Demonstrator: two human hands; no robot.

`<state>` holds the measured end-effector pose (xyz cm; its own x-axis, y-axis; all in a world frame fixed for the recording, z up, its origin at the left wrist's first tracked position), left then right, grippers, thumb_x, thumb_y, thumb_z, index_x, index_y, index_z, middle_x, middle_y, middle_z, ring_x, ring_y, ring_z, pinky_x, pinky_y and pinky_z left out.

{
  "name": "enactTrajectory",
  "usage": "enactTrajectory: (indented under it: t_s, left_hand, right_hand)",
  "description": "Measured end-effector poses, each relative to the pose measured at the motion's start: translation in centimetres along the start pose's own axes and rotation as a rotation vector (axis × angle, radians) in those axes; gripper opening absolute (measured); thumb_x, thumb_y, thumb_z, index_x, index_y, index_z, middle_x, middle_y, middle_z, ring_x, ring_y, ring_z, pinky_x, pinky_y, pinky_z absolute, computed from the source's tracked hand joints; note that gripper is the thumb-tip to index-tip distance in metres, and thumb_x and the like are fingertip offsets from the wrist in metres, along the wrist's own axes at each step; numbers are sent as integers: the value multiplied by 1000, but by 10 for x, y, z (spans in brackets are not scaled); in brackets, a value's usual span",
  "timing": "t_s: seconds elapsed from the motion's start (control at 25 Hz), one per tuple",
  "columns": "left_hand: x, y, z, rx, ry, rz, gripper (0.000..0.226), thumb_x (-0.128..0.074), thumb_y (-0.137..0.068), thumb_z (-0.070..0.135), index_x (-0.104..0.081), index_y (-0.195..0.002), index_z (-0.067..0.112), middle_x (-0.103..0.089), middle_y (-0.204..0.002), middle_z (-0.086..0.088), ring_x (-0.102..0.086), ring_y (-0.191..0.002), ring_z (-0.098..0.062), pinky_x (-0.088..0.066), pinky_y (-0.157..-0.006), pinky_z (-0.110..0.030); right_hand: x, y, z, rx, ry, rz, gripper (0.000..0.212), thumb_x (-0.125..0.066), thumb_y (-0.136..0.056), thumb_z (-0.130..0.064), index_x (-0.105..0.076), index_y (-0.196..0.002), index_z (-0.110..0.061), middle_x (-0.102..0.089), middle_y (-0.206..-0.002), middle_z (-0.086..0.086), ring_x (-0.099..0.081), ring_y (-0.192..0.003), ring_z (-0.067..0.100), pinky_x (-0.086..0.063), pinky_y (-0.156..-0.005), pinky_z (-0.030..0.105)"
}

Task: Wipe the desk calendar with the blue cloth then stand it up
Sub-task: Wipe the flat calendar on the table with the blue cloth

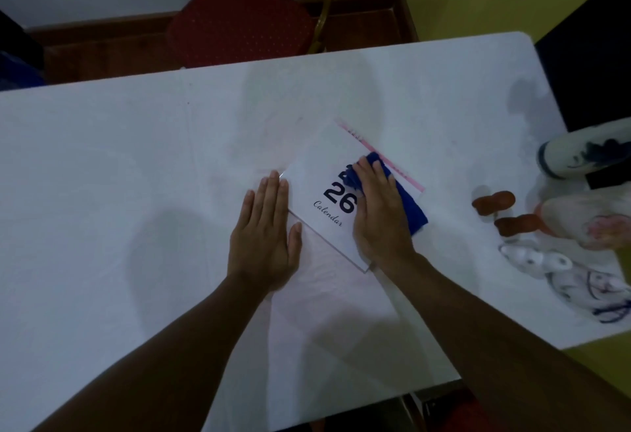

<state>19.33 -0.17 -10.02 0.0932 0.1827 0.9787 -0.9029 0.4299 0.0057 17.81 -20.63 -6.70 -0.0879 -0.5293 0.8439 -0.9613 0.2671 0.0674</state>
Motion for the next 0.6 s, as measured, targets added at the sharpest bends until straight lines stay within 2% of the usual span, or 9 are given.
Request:
enactTrajectory:
  t_s: [0.08, 0.2, 0.32, 0.44, 0.6]
  left_hand:
    - [-1, 0, 0, 3, -1, -1, 75, -23, -106, 47, -12, -167, 5, -9, -177, -13, -7, -165, -25, -18, -132, -48]
    - [-3, 0, -1, 4, -5, -11, 75, -27, -106, 46, -12, -167, 6, -9, -177, -13, -6, -165, -24, -18, -132, -48]
    - [-5, -1, -2, 8, -7, -28, 75, -30, -106, 46, -10, -167, 7, -7, -177, -11, -5, -165, -23, -16, -133, -47]
    - [-6, 0, -3, 4, -15, -29, 74, -27, -106, 46, -11, -167, 8, -8, -177, -11, -4, -165, -23, -17, -132, -46]
    - [-6, 1, -3, 12, -7, -29, 73, -24, -107, 48, -9, -168, 9, -5, -177, -10, -4, -165, -23, -16, -133, -46]
  right_hand:
    - [-6, -14, -14, 63, -4, -53, 48, -47, -106, -4, -41, -153, -14, -37, -164, 1, -21, -156, 21, -12, -127, 34]
    - [-17, -56, -37, 228, 3, -168, 52, -46, -104, 2, -41, -154, -12, -36, -165, 2, -21, -157, 23, -12, -129, 41]
    - [-25, -75, -47, 243, 9, -183, 54, -47, -104, 2, -41, -155, -15, -34, -166, 1, -20, -157, 24, -11, -129, 43]
    - [-28, -21, -49, 269, 14, -155, 58, -51, -103, 1, -38, -157, -15, -34, -166, 1, -21, -157, 23, -12, -129, 41]
    - [-17, 57, -21, 419, 46, -239, 61, -54, -103, -5, -33, -159, -17, -33, -166, -3, -20, -157, 15, -15, -129, 36]
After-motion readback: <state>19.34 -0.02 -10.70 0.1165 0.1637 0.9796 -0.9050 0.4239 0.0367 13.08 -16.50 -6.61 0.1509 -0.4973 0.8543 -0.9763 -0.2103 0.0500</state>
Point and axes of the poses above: each hand's wrist, its own y-axis away from the middle knuckle, its own x-axis out of the back of the hand, z = x × y, the point moved 6 cm from there along -y, towards the middle knuckle
